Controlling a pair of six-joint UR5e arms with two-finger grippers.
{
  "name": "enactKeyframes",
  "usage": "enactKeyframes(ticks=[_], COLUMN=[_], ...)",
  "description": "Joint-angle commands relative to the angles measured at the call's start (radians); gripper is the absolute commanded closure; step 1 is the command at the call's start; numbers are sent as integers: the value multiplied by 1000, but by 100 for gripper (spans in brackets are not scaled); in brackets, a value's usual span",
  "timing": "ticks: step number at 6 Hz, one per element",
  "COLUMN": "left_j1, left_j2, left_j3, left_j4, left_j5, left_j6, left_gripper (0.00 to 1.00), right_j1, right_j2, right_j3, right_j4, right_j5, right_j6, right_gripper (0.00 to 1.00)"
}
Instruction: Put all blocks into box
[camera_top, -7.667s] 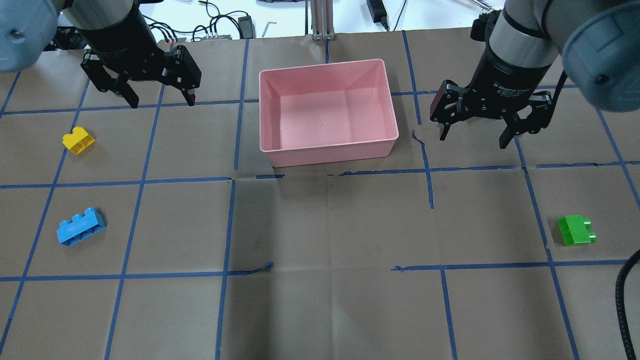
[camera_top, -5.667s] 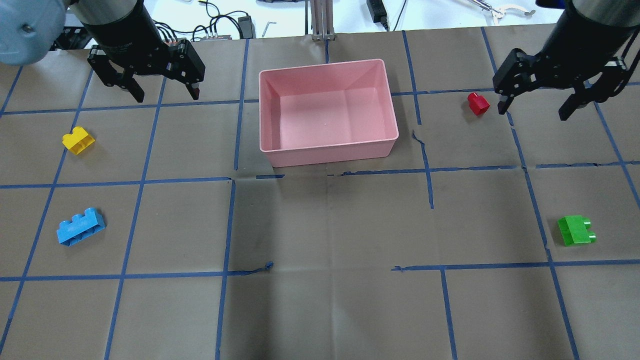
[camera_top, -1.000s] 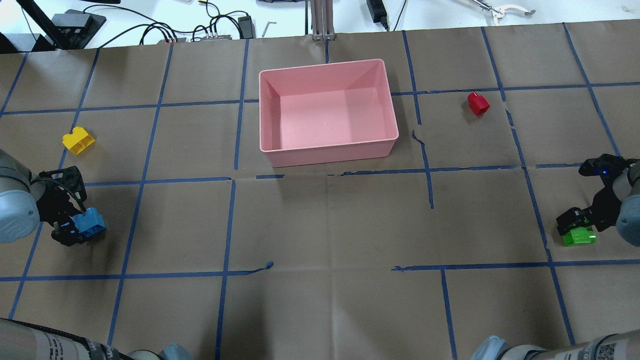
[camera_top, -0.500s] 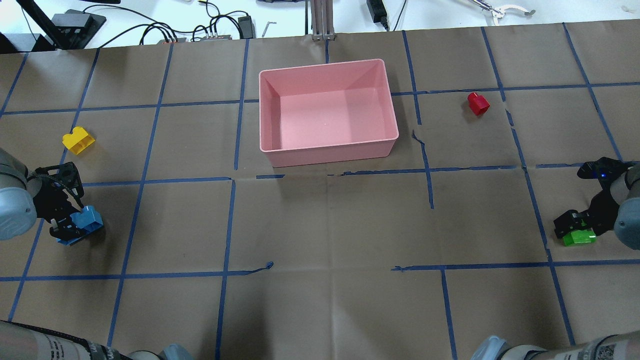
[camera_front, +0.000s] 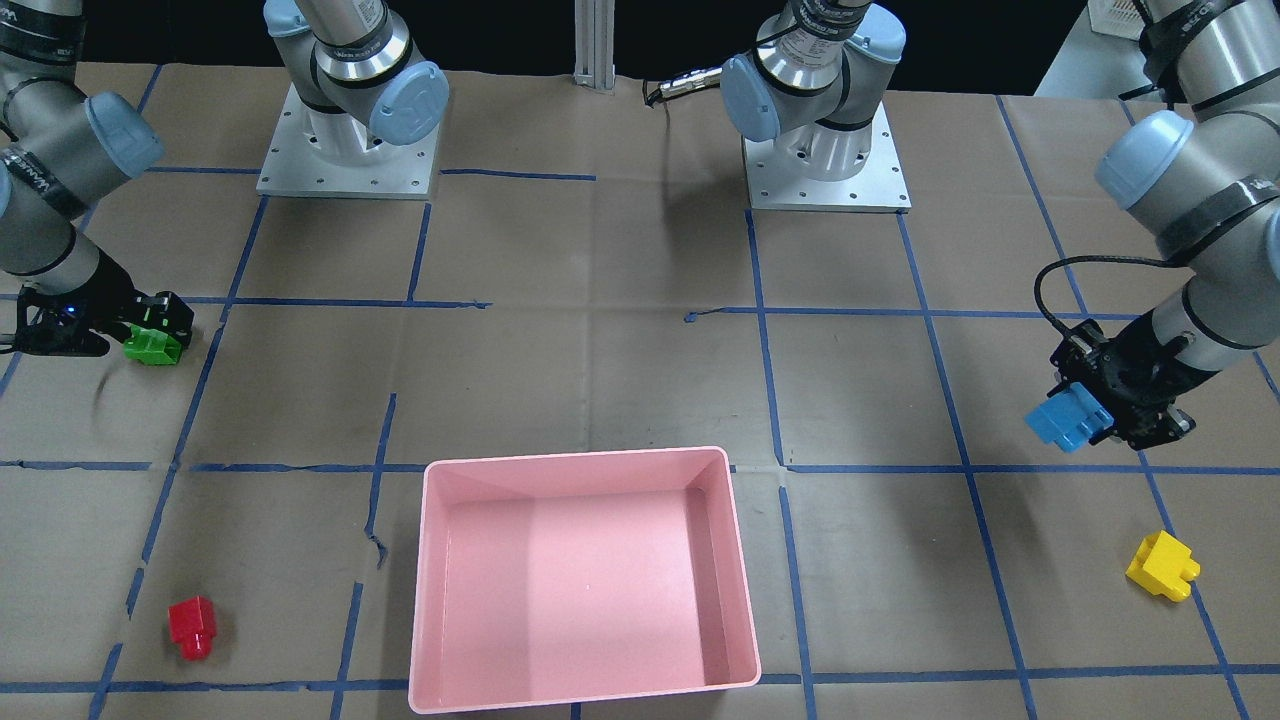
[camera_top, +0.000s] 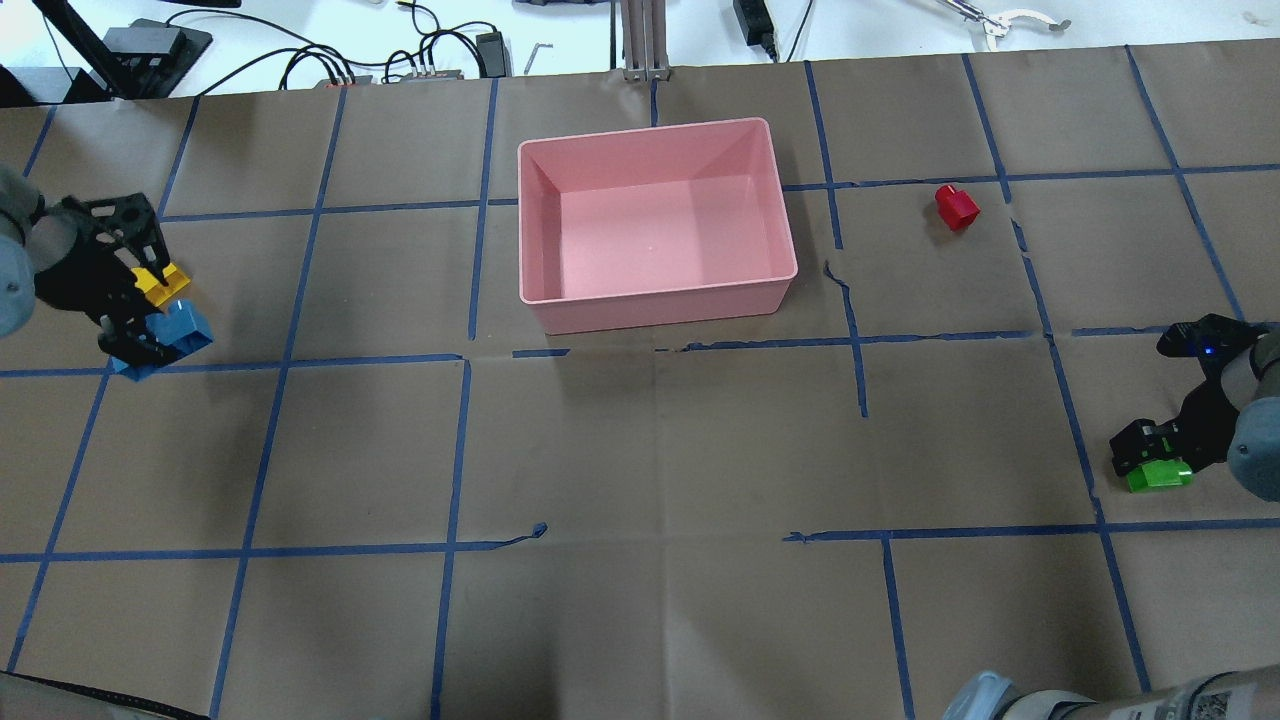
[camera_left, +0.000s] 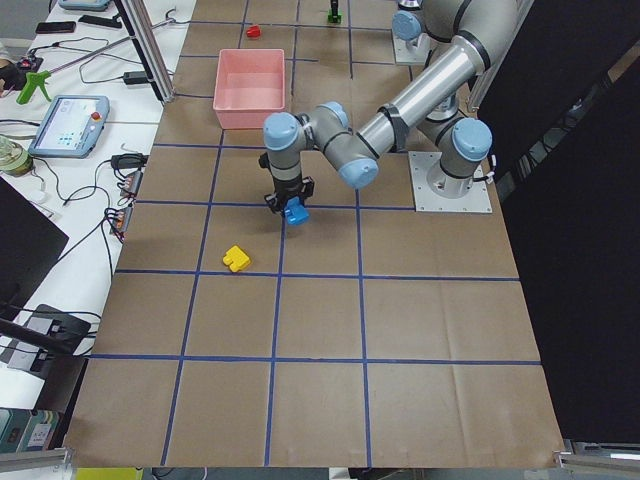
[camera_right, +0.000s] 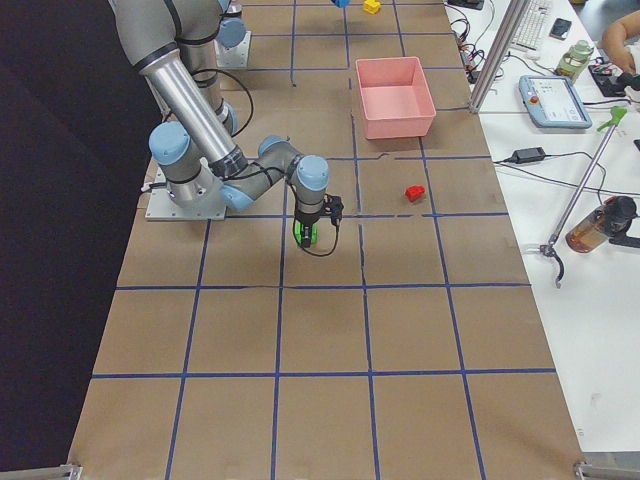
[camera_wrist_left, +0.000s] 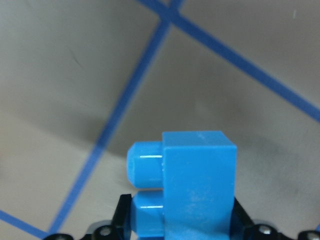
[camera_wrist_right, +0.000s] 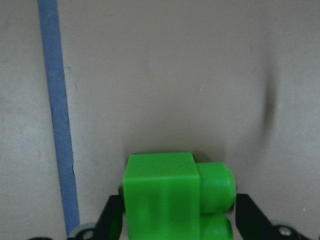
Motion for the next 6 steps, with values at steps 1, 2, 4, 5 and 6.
enactKeyframes(ticks=[1,2,4,5,6], left_j1=[-193,-330,-507,-600,-630], left_j2=[-49,-81,-195,-271,-329], left_j3=[182,202,340,421,463], left_j4=[-120,-46,-31,-31,-30], left_j5=[-64,-52,-41,30,22], left_j6=[-159,-221,-495,-651,-744], left_gripper=[100,100,100,100,100], right_j1=[1,1,8,13,34], right_j2=[-3,-4,-22,-32,-45], right_j3=[-2,-5,-88,-181,-296], right_j4=[5,5,80,217,393], right_j5=[-8,-8,-6,-6,-3], right_j6=[1,1,2,22,63], right_gripper=[50,56,56,56,56])
